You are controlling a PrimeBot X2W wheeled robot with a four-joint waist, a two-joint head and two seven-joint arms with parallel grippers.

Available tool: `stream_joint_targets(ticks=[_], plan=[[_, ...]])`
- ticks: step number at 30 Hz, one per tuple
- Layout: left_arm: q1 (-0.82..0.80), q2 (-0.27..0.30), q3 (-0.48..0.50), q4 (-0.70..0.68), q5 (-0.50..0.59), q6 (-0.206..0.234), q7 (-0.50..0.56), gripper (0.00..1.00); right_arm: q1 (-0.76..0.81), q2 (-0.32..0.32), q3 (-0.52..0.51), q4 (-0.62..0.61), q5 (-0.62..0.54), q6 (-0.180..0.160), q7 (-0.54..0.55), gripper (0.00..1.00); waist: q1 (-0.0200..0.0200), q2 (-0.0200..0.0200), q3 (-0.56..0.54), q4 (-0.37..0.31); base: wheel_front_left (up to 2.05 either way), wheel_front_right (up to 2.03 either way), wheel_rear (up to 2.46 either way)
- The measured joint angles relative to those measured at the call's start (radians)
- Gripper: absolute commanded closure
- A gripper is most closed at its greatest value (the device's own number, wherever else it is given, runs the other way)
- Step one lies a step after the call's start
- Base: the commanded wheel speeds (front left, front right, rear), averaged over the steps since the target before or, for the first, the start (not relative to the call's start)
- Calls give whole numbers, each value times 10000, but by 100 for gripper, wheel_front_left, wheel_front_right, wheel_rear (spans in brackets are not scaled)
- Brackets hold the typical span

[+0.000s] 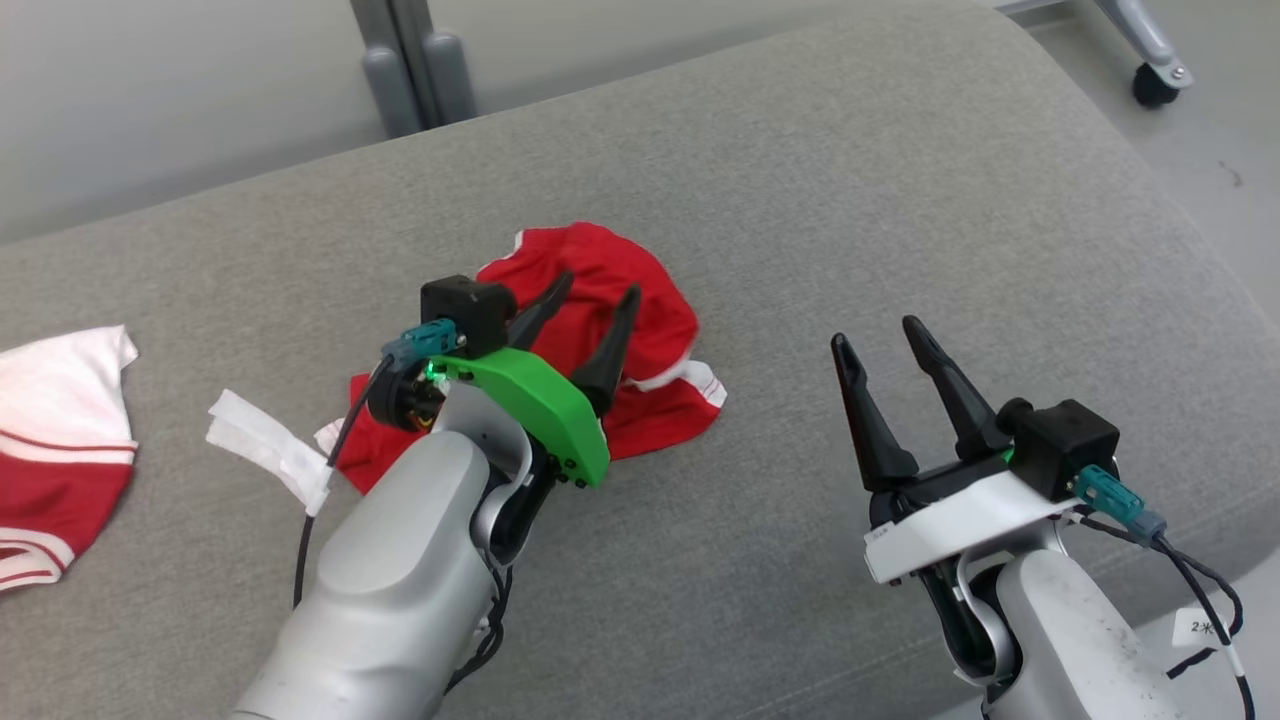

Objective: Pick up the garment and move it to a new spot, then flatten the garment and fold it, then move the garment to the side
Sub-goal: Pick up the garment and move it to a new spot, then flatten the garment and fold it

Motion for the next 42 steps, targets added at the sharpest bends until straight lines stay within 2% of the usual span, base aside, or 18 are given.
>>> stream_joint_targets(ticks=[2, 6, 12, 15, 18, 20, 22, 24, 28, 34, 42], plan=[[-68, 134, -15, -351, -90, -2, -226, 0, 45, -23, -98, -13, 0, 0, 0, 0, 0, 0, -74, 233, 0, 0, 0], [-64, 943, 387, -1210, -132, 90, -692, 0, 183, -81, -282, -58, -19, 0, 0, 0, 0, 0, -252, 756, 0, 0, 0], [1019, 2178, 1296, -2612, -249, 779, -1139, 0, 378, -113, -439, -128, -121, 0, 0, 0, 0, 0, -562, 1451, 0, 0, 0], [2049, 2800, 1847, -3237, -132, 1300, -1336, 0, 436, -150, -422, -138, -127, 0, 0, 0, 0, 0, -799, 1697, 0, 0, 0], [3188, 3012, 2520, -3789, -211, 1615, -1421, 0, 602, -209, -382, -123, -134, 0, 0, 0, 0, 0, -1026, 1821, 0, 0, 0], [4026, 3003, 3103, -4334, -180, 1822, -1450, 0, 671, -293, -428, -136, -134, 0, 0, 0, 0, 0, -1175, 1890, 0, 0, 0], [4666, 2945, 3850, -4957, 305, 2054, -1457, 0, 795, -357, -527, -136, -134, 0, 0, 0, 0, 0, -1277, 1938, 0, 0, 0], [5472, 2383, 4798, -5707, 393, 2104, -1480, 0, 895, -385, -662, -142, -134, 0, 0, 0, 0, 0, -1347, 1954, 0, 0, 0], [6773, 1141, 5935, -6529, 895, 1618, -1480, 0, 1096, -426, -855, -167, -132, 0, 0, 0, 0, 0, -1375, 1908, 0, 0, 0], [7281, 443, 6140, -6531, 2284, 984, -1480, 0, 1234, -462, -953, -169, -132, 0, 0, 0, 0, 0, -1346, 1968, 0, 0, 0], [7280, 127, 6439, -6274, 3047, 690, -1480, 0, 1228, -485, -1005, -169, -136, 0, 0, 0, 0, 0, -1315, 2034, 0, 0, 0]])
